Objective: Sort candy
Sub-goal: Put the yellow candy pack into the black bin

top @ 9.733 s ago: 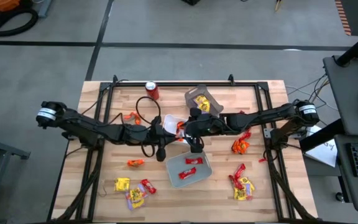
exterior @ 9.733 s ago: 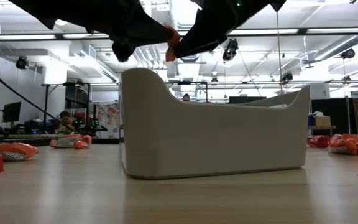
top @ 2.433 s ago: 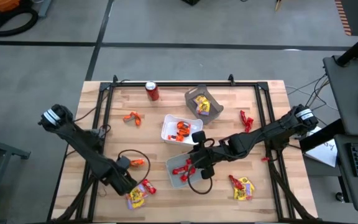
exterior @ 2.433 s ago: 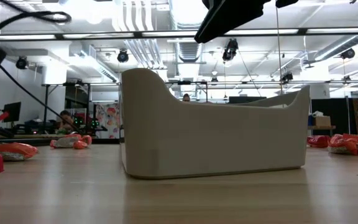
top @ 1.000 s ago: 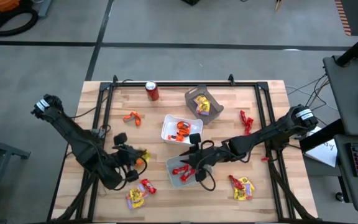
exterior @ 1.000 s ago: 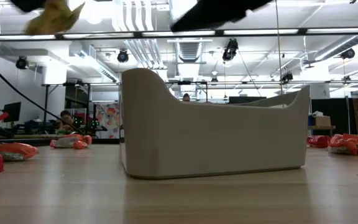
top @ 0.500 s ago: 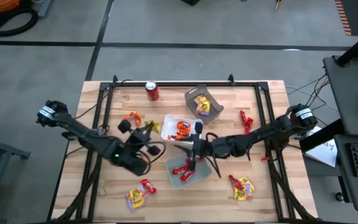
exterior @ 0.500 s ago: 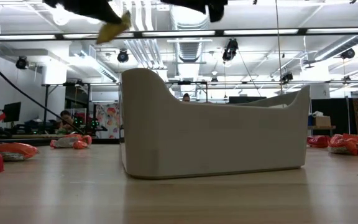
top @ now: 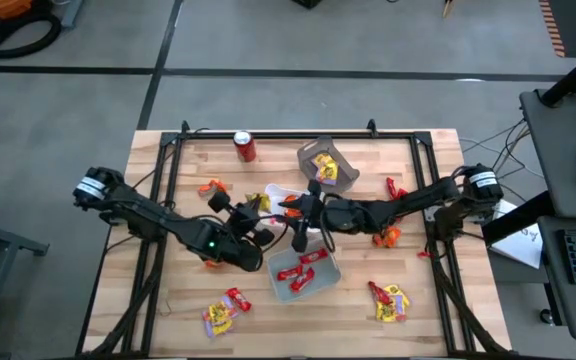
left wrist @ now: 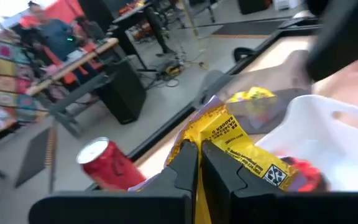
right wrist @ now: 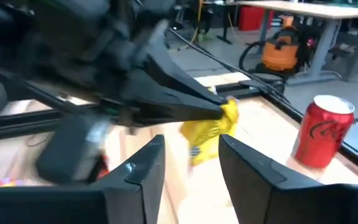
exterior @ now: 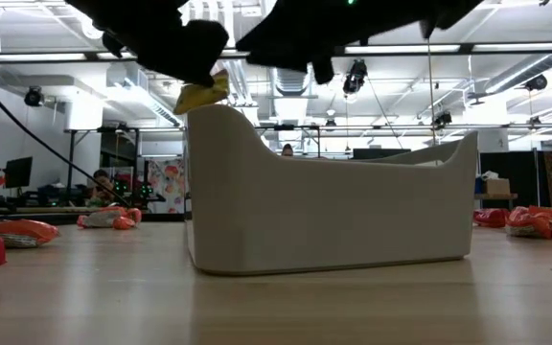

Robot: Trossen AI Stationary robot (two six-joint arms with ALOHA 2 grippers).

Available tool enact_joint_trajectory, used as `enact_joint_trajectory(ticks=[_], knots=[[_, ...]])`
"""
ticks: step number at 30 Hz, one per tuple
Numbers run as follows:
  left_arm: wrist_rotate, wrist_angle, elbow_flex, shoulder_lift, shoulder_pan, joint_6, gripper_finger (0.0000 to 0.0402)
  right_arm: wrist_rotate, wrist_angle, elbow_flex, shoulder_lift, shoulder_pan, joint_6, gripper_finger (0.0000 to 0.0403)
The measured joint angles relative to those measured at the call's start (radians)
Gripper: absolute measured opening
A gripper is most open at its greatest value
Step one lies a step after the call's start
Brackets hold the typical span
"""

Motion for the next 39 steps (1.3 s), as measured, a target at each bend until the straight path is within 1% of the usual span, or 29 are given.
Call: enact_joint_trajectory(ticks=[5, 9, 14, 17, 19, 21, 25, 28, 39], knots=[[0.058, 0.113, 0.001, -0.007, 0.000, 0.092, 0.0000, -0.004, 0.008, 0.000, 0.028, -0.033, 0.013, 0.0168], [0.095, 0.175, 0.001, -0.006, 0.000, 0.129, 0.0000, -0.008, -0.003, 0.000, 0.029, -0.047, 0.015, 0.0180], [0.108, 0.251, 0.001, -0.004, 0.000, 0.178, 0.0000, -0.078, -0.002, 0.000, 0.029, -0.049, 0.015, 0.0177], [0.117, 0.291, 0.001, -0.004, 0.000, 0.202, 0.0000, -0.079, -0.001, 0.000, 0.029, -0.052, 0.017, 0.0159], [0.156, 0.308, 0.001, -0.004, 0.000, 0.219, 0.0000, -0.079, 0.002, 0.000, 0.029, -0.053, 0.013, 0.0137], [0.186, 0.316, 0.001, -0.004, 0.000, 0.223, 0.0000, -0.080, 0.000, -0.001, 0.029, -0.053, -0.003, 0.0105], [0.193, 0.318, 0.001, -0.006, -0.001, 0.225, 0.0001, -0.078, -0.008, -0.002, 0.029, -0.052, -0.023, 0.0027], [0.205, 0.301, 0.001, -0.016, -0.002, 0.239, 0.0010, -0.078, -0.007, -0.002, 0.029, -0.052, -0.028, 0.0016], [0.237, 0.156, 0.002, -0.090, -0.002, 0.244, 0.0086, -0.075, -0.060, 0.000, 0.016, -0.061, -0.015, 0.0012]])
